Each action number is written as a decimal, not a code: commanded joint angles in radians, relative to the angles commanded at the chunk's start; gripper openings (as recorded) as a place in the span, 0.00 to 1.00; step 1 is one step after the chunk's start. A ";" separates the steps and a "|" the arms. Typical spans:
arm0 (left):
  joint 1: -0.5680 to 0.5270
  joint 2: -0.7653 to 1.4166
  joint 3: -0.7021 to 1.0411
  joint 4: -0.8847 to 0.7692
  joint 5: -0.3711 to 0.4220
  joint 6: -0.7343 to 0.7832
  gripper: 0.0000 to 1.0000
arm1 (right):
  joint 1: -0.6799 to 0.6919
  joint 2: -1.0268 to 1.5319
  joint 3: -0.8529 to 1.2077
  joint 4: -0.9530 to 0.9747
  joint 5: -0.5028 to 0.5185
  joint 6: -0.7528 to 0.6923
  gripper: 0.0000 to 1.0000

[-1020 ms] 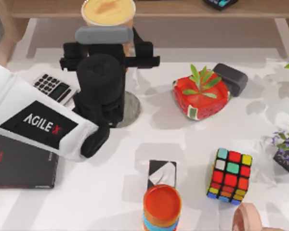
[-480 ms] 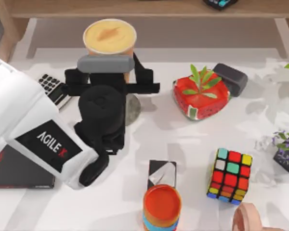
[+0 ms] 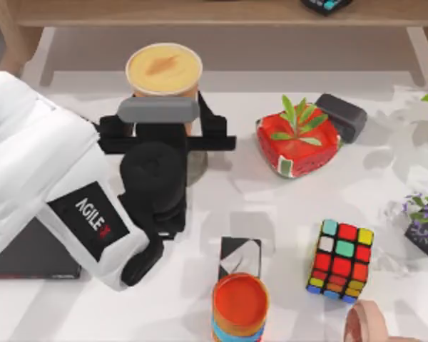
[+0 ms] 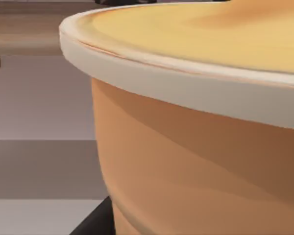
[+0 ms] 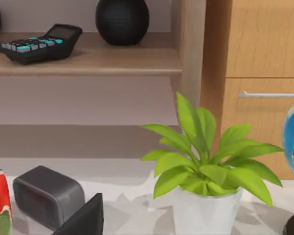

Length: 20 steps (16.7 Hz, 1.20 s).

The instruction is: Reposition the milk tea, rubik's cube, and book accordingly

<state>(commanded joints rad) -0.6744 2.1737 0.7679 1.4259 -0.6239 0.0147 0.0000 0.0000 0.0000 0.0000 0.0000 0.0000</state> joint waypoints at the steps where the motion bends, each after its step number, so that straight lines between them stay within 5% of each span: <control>1: -0.001 0.015 0.000 0.013 0.000 -0.001 0.00 | 0.000 0.000 0.000 0.000 0.000 0.000 1.00; 6: -0.001 0.026 -0.001 0.022 0.000 -0.002 0.00 | 0.000 0.000 0.000 0.000 0.000 0.000 1.00; 19: -0.001 0.026 -0.001 0.022 0.000 -0.002 0.98 | 0.000 0.000 0.000 0.000 0.000 0.000 1.00; 20: -0.001 0.026 -0.001 0.022 0.000 -0.002 1.00 | 0.000 0.000 0.000 0.000 0.000 0.000 1.00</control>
<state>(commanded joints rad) -0.6758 2.1997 0.7666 1.4478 -0.6235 0.0131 0.0000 0.0000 0.0000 0.0000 0.0000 0.0000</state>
